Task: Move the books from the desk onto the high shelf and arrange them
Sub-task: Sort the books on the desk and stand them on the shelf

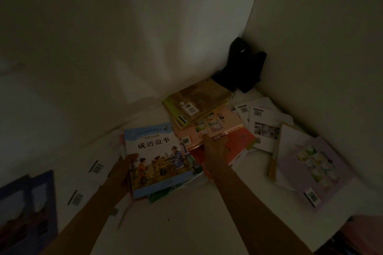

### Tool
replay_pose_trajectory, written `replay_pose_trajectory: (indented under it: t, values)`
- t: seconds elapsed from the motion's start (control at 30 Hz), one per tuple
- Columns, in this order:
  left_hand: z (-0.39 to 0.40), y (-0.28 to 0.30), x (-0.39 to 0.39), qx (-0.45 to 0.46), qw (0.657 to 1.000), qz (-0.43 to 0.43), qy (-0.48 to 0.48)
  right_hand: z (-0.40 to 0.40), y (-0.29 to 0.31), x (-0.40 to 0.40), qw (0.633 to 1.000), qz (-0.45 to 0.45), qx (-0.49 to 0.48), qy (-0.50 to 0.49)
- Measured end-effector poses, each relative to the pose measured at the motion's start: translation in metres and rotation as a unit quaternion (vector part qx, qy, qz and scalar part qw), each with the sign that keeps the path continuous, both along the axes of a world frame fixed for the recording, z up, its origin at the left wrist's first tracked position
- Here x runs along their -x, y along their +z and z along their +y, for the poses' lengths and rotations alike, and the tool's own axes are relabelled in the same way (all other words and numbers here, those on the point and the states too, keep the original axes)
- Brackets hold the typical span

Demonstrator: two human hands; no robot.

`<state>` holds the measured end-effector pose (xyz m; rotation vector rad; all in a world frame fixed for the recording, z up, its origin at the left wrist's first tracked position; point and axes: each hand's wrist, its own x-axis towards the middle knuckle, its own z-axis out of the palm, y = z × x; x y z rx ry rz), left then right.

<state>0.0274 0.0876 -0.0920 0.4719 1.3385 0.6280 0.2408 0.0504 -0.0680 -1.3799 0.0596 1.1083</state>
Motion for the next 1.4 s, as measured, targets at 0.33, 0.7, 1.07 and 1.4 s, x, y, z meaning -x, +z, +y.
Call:
replay_pose_trajectory:
  t: [0.33, 0.7, 1.07, 1.4]
  values:
    - [0.0, 0.017, 0.029, -0.047, 0.997, 0.002, -0.058, -0.031, 0.057, -0.049, 0.898, -0.428, 0.048, 0.085]
    - [-0.036, 0.019, 0.051, -0.046, 0.995, -0.037, -0.085, -0.051, 0.016, 0.131, 0.757, -0.429, 0.054, 0.49]
    - [-0.048, -0.006, 0.073, -0.066, 0.992, -0.04, -0.098, -0.058, -0.017, 0.082, 0.905, -0.239, 0.082, 0.343]
    - [-0.049, 0.019, 0.077, -0.205, 0.958, 0.043, -0.197, -0.079, 0.003, 0.083, 0.908, -0.115, -0.103, 0.39]
